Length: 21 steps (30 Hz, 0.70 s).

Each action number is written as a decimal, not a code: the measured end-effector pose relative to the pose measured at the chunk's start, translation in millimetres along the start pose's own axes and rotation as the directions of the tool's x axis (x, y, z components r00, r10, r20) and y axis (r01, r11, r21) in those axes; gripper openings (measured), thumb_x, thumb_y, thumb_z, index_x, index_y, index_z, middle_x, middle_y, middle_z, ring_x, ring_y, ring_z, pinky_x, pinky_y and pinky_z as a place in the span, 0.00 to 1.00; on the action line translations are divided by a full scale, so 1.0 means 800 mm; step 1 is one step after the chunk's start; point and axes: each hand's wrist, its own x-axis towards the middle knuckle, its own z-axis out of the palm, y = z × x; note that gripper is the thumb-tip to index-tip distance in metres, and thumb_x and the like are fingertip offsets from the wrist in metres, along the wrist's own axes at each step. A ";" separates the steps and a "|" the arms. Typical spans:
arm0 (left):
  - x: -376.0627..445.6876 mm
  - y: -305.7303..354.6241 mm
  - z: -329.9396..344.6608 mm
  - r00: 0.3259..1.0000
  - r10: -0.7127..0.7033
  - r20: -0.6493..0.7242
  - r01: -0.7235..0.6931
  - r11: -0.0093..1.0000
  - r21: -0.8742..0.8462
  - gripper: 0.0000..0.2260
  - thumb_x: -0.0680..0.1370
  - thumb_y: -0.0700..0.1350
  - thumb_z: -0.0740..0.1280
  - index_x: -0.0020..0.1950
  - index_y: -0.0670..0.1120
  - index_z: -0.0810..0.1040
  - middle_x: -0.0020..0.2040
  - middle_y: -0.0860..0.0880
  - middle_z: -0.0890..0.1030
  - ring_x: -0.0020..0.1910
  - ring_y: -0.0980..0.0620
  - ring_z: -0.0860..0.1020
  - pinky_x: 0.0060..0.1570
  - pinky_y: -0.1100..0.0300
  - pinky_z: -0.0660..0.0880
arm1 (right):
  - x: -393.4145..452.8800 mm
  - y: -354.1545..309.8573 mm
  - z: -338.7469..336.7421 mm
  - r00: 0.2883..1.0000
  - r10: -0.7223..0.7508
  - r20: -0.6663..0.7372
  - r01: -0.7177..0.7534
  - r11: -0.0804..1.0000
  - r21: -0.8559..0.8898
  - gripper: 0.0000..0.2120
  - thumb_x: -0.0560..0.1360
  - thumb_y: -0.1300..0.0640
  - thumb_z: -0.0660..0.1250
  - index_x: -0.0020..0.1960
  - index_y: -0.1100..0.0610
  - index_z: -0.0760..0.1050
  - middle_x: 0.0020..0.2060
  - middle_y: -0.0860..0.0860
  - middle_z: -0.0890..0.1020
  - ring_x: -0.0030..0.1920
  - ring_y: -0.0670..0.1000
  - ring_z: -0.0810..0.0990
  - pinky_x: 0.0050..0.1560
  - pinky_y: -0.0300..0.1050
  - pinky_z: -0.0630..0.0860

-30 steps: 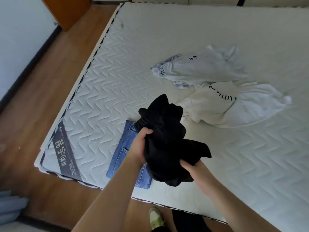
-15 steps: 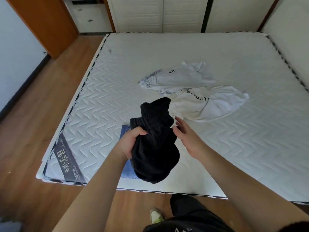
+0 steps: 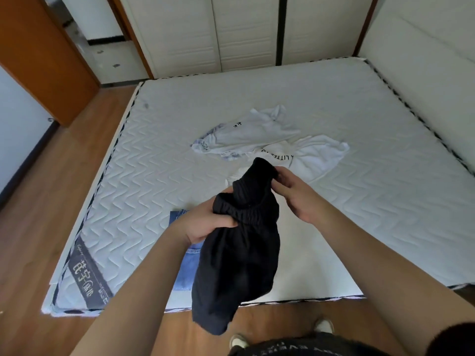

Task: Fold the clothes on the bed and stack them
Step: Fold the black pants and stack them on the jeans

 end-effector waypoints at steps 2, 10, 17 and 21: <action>0.024 0.011 0.017 1.000 0.005 0.027 -0.006 0.999 0.043 0.32 0.68 0.37 0.71 0.72 0.44 0.69 0.67 0.36 0.74 0.67 0.33 0.71 0.68 0.34 0.65 | -0.006 -0.003 -0.032 0.999 0.012 -0.038 -0.012 1.000 0.001 0.17 0.74 0.56 0.70 0.61 0.55 0.72 0.49 0.47 0.84 0.53 0.46 0.81 0.57 0.43 0.72; 0.138 0.037 0.081 0.971 0.085 -0.224 -0.017 0.957 0.288 0.26 0.65 0.51 0.77 0.59 0.59 0.70 0.54 0.50 0.80 0.53 0.51 0.80 0.58 0.44 0.77 | -0.062 -0.036 -0.194 0.978 -0.095 -0.184 0.084 0.994 -0.066 0.19 0.71 0.45 0.74 0.61 0.42 0.76 0.57 0.44 0.82 0.59 0.47 0.80 0.54 0.35 0.77; 0.202 0.044 0.093 0.858 0.148 -0.493 0.089 0.900 0.426 0.21 0.63 0.67 0.73 0.46 0.59 0.69 0.37 0.60 0.76 0.35 0.64 0.75 0.37 0.61 0.72 | -0.063 -0.046 -0.297 0.961 -0.080 -0.266 0.061 0.995 -0.077 0.19 0.72 0.40 0.72 0.60 0.45 0.78 0.57 0.47 0.83 0.59 0.48 0.81 0.63 0.53 0.74; 0.223 0.055 0.099 0.841 0.280 -0.462 0.071 0.790 0.609 0.18 0.68 0.63 0.73 0.45 0.56 0.68 0.35 0.61 0.75 0.33 0.64 0.73 0.33 0.69 0.68 | -0.055 -0.048 -0.327 0.940 -0.095 -0.328 0.008 0.966 -0.257 0.14 0.70 0.35 0.69 0.53 0.36 0.76 0.52 0.38 0.83 0.53 0.40 0.81 0.60 0.50 0.77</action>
